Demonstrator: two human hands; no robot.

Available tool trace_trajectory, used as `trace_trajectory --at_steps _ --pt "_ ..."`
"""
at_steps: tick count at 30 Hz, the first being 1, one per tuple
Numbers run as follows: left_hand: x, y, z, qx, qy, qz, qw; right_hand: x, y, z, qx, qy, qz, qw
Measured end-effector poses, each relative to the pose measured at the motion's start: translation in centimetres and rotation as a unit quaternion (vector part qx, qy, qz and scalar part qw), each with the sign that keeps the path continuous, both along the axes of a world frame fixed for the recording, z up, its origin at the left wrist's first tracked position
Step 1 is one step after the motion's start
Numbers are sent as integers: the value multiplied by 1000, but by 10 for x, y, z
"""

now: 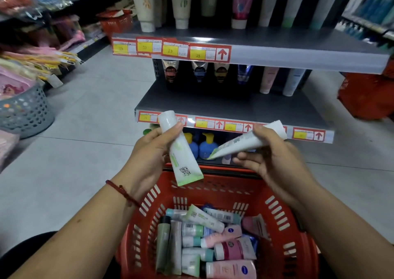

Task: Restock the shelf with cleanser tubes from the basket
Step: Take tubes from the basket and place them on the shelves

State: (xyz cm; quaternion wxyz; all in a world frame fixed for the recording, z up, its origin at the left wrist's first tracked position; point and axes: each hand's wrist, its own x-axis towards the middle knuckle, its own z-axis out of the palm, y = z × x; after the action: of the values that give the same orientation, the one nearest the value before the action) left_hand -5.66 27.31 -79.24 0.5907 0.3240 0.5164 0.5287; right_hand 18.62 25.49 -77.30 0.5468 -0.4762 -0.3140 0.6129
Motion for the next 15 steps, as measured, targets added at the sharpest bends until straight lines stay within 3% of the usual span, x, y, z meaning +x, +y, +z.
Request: trace_trajectory --at_steps 4,8,12,15 --pt "-8 5 2 -8 -80 49 996 8 4 1 0 11 -35 999" --pt "-13 8 5 -37 -148 80 985 13 4 3 -73 127 -63 987" --pt "-14 6 4 -86 -163 58 981 16 3 3 -142 140 -32 979" --pt "-14 5 4 -96 -177 31 979 15 4 4 -134 151 11 979"
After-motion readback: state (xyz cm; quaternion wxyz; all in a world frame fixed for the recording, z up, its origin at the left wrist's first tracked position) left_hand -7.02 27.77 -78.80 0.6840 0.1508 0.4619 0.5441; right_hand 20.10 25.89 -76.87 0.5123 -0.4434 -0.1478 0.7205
